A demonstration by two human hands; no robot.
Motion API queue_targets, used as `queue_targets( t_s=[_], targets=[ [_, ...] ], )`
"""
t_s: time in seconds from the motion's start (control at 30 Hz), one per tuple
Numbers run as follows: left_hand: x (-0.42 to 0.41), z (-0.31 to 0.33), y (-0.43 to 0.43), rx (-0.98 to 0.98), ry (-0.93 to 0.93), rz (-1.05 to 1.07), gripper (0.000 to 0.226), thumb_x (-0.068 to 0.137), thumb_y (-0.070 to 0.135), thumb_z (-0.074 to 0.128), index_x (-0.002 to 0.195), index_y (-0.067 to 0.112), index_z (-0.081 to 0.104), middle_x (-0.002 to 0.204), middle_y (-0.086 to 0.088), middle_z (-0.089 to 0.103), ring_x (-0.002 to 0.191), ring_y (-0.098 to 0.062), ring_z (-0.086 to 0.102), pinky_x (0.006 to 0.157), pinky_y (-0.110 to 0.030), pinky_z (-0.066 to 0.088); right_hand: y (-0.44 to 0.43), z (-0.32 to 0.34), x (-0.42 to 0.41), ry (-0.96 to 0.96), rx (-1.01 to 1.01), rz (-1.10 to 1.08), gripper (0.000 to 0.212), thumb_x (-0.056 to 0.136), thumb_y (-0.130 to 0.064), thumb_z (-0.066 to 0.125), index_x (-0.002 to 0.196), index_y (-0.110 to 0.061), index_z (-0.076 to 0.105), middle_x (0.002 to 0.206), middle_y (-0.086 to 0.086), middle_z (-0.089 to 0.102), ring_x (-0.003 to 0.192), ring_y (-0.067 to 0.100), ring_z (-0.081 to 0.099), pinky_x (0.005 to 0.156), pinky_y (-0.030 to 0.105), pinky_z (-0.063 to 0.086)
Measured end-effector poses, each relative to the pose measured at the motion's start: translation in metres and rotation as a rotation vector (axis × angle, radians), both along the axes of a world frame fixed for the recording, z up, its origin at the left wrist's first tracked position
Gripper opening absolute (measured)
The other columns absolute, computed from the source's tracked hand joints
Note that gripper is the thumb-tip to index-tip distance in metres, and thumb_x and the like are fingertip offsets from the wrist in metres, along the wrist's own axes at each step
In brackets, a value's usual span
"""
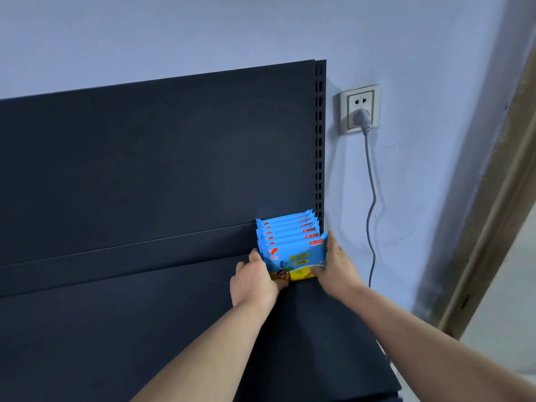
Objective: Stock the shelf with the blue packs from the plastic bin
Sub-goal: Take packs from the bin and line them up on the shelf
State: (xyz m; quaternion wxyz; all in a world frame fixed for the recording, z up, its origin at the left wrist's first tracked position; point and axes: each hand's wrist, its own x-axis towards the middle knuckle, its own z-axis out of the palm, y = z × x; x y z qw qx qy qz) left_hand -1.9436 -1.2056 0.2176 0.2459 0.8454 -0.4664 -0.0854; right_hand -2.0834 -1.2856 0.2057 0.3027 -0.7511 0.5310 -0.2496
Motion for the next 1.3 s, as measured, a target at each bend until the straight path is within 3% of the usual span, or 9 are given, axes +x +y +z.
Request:
queue_targets(
  t_s=[0.1,0.2,0.3,0.37,0.53,0.73,0.93,1.13,1.3],
  targets=[
    [-0.004,0.004,0.001,0.026,0.024,-0.001,0.085,0.069,0.042,0.081,0.135,0.017,0.033,0.115,-0.003,0.054,0.113,-0.022,0.051,0.093,-0.035,0.047,0.008,0.002,-0.006,0.046,0.042,-0.008,0.087,0.090,-0.018,0.061,0.150,-0.008,-0.001,0.148,0.009,0.034,0.133,0.024,0.038,0.104,0.032,0.035],
    [-0.007,0.006,0.004,0.069,0.041,0.001,0.098,0.068,0.043,0.082,0.142,0.016,0.024,0.119,-0.005,0.052,0.116,-0.022,0.049,0.091,-0.034,0.046,0.021,0.007,-0.018,0.212,-0.004,-0.131,0.063,0.093,-0.029,0.055,0.142,-0.008,0.023,0.138,0.010,0.041,0.127,0.026,0.042,0.096,0.038,0.039],
    [-0.003,0.008,0.012,0.113,-0.016,0.015,0.082,0.075,0.041,0.078,0.135,0.014,0.030,0.119,-0.006,0.055,0.119,-0.024,0.046,0.088,-0.035,0.047,0.034,0.011,-0.026,0.580,-0.198,-0.142,0.037,0.096,-0.040,0.043,0.122,-0.015,0.043,0.122,0.004,0.049,0.115,0.023,0.048,0.087,0.037,0.039],
    [0.005,0.011,0.021,0.131,-0.073,0.034,0.061,0.084,0.040,0.070,0.129,0.014,0.038,0.121,-0.006,0.056,0.119,-0.024,0.046,0.087,-0.036,0.046,0.043,0.015,-0.021,0.640,-0.260,-0.044,0.026,0.096,-0.035,0.041,0.114,-0.017,0.049,0.116,0.002,0.053,0.110,0.022,0.051,0.081,0.036,0.038],
    [0.038,0.013,0.068,0.156,-0.153,0.025,0.034,0.095,0.035,0.055,0.125,0.020,0.049,0.119,-0.004,0.059,0.118,-0.022,0.045,0.087,-0.034,0.040,0.077,0.027,0.029,0.535,-0.409,0.161,0.029,0.089,-0.015,0.046,0.117,-0.019,0.051,0.112,0.001,0.057,0.107,0.023,0.054,0.080,0.036,0.043],
    [0.105,0.026,0.185,0.112,-0.169,0.181,0.032,0.099,0.025,0.047,0.130,0.020,0.047,0.115,-0.012,0.057,0.108,-0.028,0.051,0.092,-0.038,0.044,0.155,0.024,0.134,0.469,-0.467,0.423,0.034,0.090,-0.013,0.048,0.123,-0.020,0.047,0.120,0.001,0.054,0.113,0.022,0.049,0.086,0.037,0.040],
    [0.198,0.020,0.362,0.033,-0.153,0.426,0.028,0.096,0.023,0.050,0.123,0.018,0.052,0.107,-0.010,0.061,0.109,-0.028,0.052,0.088,-0.040,0.047,0.298,0.026,0.246,0.362,-0.619,0.700,0.031,0.095,-0.023,0.046,0.125,-0.025,0.047,0.123,-0.002,0.054,0.115,0.020,0.048,0.086,0.037,0.036],
    [0.270,-0.006,0.542,0.193,-0.087,0.660,0.028,0.089,0.028,0.055,0.118,0.024,0.055,0.115,-0.010,0.062,0.108,-0.032,0.057,0.084,-0.038,0.046,0.448,0.004,0.336,0.332,-0.588,0.932,0.027,0.096,-0.028,0.045,0.123,-0.026,0.048,0.125,-0.002,0.053,0.118,0.020,0.048,0.091,0.036,0.037],
    [0.304,-0.027,0.667,0.339,-0.054,0.839,0.041,0.089,0.010,0.047,0.127,0.024,0.051,0.125,-0.012,0.060,0.116,-0.030,0.055,0.087,-0.037,0.046,0.548,-0.026,0.380,0.370,-0.523,1.086,0.025,0.095,-0.029,0.046,0.119,-0.024,0.050,0.124,-0.001,0.054,0.119,0.022,0.049,0.092,0.038,0.039]
  ],
)
